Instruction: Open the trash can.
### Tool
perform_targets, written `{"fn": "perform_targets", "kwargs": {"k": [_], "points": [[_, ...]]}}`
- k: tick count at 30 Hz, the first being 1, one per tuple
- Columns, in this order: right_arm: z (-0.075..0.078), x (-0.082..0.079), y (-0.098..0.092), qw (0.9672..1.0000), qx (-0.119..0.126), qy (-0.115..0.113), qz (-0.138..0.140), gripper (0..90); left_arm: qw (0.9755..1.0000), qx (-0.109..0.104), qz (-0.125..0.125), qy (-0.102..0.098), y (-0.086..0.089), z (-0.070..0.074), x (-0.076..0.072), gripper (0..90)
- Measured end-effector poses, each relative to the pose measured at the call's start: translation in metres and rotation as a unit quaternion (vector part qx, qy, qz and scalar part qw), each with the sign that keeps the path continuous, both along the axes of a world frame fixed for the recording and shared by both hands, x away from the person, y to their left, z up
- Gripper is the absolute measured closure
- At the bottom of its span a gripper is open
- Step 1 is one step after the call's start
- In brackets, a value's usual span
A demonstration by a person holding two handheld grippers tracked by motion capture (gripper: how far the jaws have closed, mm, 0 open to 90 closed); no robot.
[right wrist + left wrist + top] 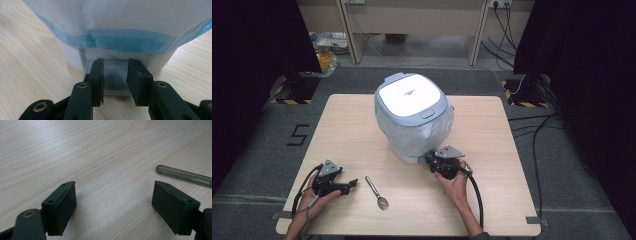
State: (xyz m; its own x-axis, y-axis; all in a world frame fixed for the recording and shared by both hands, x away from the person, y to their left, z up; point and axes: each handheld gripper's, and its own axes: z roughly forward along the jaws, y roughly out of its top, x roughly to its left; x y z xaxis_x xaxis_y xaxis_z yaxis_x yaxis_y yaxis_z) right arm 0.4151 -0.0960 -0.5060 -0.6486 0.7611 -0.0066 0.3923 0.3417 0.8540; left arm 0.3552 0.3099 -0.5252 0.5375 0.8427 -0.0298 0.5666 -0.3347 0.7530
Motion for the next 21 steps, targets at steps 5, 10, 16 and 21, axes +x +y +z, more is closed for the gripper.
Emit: {"fn": "perform_targets", "kwargs": {"k": [5,10,16,21], "points": [[-0.0027,-0.0001,0.0026,0.9999,-0.007,-0.008,-0.002,66.6,1.0,0.001,0.0,0.0,0.0001,0.0,0.0,18.9],[-0.0038,-0.0002,0.0023,1.0,-0.008,-0.005,-0.001,66.6,1.0,0.001,0.0,0.0,0.0001,0.0,0.0,18.9],[-0.005,-0.0004,0.003,0.9998,-0.017,-0.011,0.002,66.7,1.0,0.001,0.0,0.0,0.0001,0.0,0.0,18.9],[-0.0071,0.0,0.004,0.9997,-0.024,-0.008,0.002,66.6,1.0,0.001,0.0,0.0,0.0001,0.0,0.0,18.9]]}}
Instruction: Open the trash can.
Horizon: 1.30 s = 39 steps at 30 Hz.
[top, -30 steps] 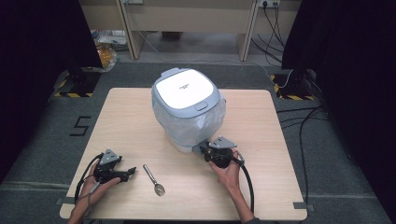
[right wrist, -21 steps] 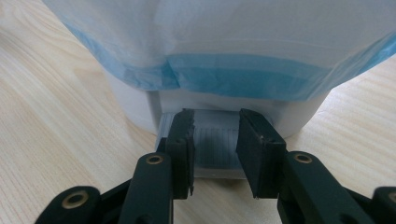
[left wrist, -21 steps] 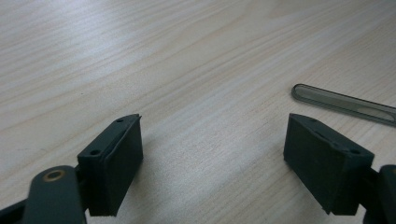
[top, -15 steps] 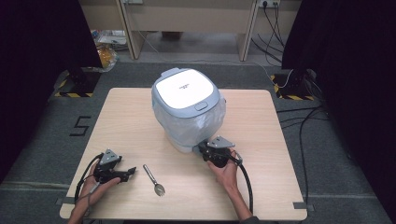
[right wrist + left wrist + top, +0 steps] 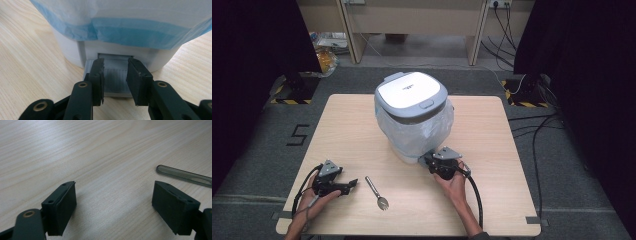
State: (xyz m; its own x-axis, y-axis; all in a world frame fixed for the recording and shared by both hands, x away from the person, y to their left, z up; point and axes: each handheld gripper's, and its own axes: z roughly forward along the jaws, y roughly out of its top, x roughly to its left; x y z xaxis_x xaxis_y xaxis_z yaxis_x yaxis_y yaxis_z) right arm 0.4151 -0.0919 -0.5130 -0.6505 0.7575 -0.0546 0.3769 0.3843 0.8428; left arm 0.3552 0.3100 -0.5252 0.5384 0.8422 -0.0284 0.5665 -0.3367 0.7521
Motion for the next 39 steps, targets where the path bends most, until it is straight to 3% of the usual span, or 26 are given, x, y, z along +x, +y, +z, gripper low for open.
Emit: {"fn": "perform_targets", "kwargs": {"k": [5,9,25,35,39], "points": [[-0.0024,0.0018,0.003,0.9997,-0.021,0.013,0.004,66.7,1.0,0.0,0.001,-0.001,-0.0001,0.0,0.0001,18.9],[-0.0025,0.0039,0.002,0.9996,-0.013,0.024,0.003,66.6,1.0,0.0,0.0,0.0,-0.0001,0.0,0.0,18.9],[-0.0025,0.0045,0.0008,0.9996,-0.009,0.026,0.005,66.6,1.0,0.0,-0.001,0.0,-0.0001,0.0,0.0,18.9],[-0.0024,0.0046,0.0006,0.9995,-0.007,0.029,0.004,66.7,0.9998,0.0,-0.02,-0.002,-0.0007,0.0004,-0.0013,17.7],[-0.0025,0.0051,0.0003,0.9995,-0.007,0.029,0.006,66.7,0.9994,-0.017,-0.031,-0.005,-0.0032,0.0025,-0.0036,17.6]]}}
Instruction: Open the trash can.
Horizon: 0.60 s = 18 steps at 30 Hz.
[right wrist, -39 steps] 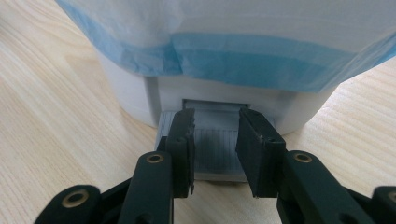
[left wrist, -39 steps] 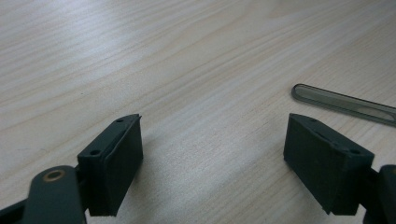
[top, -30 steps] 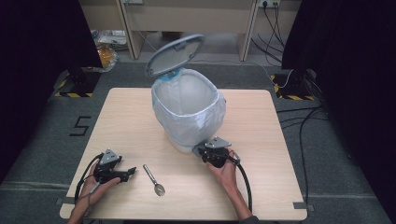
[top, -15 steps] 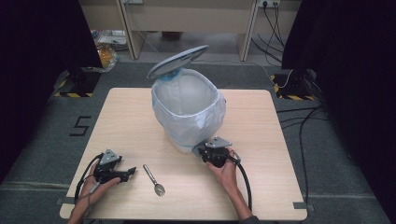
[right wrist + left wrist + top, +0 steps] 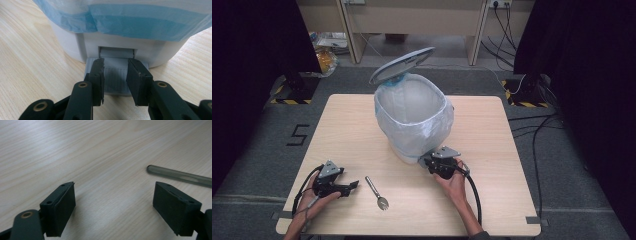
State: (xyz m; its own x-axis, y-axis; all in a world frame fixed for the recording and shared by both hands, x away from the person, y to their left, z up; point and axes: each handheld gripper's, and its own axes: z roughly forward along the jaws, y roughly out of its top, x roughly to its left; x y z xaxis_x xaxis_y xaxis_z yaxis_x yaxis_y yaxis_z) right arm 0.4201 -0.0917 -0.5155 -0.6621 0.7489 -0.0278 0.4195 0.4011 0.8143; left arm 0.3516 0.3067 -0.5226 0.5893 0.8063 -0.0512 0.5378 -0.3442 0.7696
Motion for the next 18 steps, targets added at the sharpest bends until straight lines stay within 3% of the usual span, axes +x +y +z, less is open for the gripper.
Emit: {"fn": "perform_targets", "kwargs": {"k": [8,18], "points": [[0.0,0.0,0.0,1.0,0.001,0.002,0.001,66.8,0.9989,-0.012,-0.041,-0.021,-0.02,0.013,-0.012,17.5],[0.0,0.0,0.0,1.0,0.001,0.002,0.001,66.8,0.9968,-0.015,-0.076,-0.021,-0.04,0.017,-0.02,17.7]]}}
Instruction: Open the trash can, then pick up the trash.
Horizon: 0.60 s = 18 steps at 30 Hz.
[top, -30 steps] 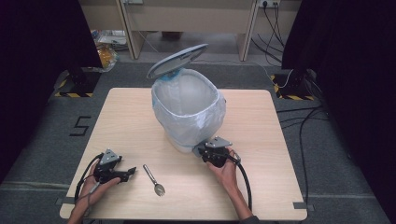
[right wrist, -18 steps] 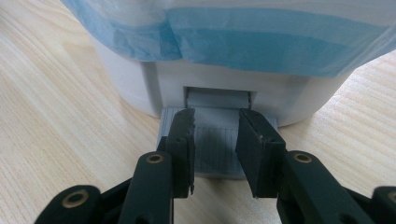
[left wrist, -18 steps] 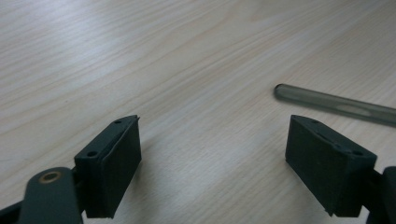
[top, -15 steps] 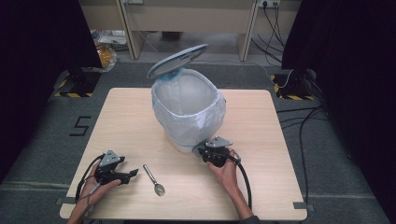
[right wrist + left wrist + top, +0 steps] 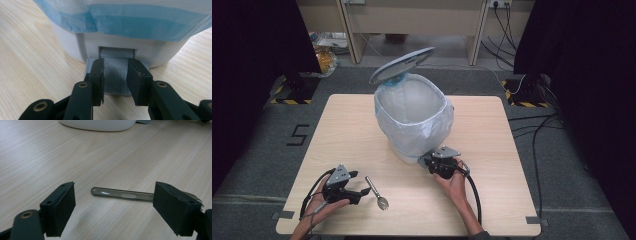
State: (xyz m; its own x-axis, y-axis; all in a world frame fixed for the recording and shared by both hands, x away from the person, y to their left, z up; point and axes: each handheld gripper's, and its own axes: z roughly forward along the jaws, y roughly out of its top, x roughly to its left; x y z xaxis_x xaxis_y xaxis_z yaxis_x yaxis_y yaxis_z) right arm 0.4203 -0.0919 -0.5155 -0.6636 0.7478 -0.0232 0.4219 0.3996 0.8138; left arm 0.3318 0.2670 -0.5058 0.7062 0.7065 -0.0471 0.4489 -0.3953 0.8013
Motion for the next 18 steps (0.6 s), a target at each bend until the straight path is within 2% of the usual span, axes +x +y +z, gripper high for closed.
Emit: {"fn": "perform_targets", "kwargs": {"k": [6,12,16,18], "points": [[0.0,0.0,0.0,1.0,0.0,-0.001,0.0,66.8,0.9999,0.002,-0.017,0.0,-0.005,0.004,-0.002,17.9],[0.0,0.0,0.0,1.0,0.0,0.0,0.0,66.8,0.9996,0.003,-0.027,0.003,-0.008,0.002,-0.002,18.2],[0.0,0.0,0.0,1.0,0.0,0.001,0.001,66.8,0.9993,-0.004,-0.038,0.003,-0.01,0.001,-0.004,18.8],[0.0,0.0,0.0,1.0,0.0,0.0,0.001,66.8,0.999,0.001,-0.046,0.002,-0.012,0.0,-0.005,19.4]]}}
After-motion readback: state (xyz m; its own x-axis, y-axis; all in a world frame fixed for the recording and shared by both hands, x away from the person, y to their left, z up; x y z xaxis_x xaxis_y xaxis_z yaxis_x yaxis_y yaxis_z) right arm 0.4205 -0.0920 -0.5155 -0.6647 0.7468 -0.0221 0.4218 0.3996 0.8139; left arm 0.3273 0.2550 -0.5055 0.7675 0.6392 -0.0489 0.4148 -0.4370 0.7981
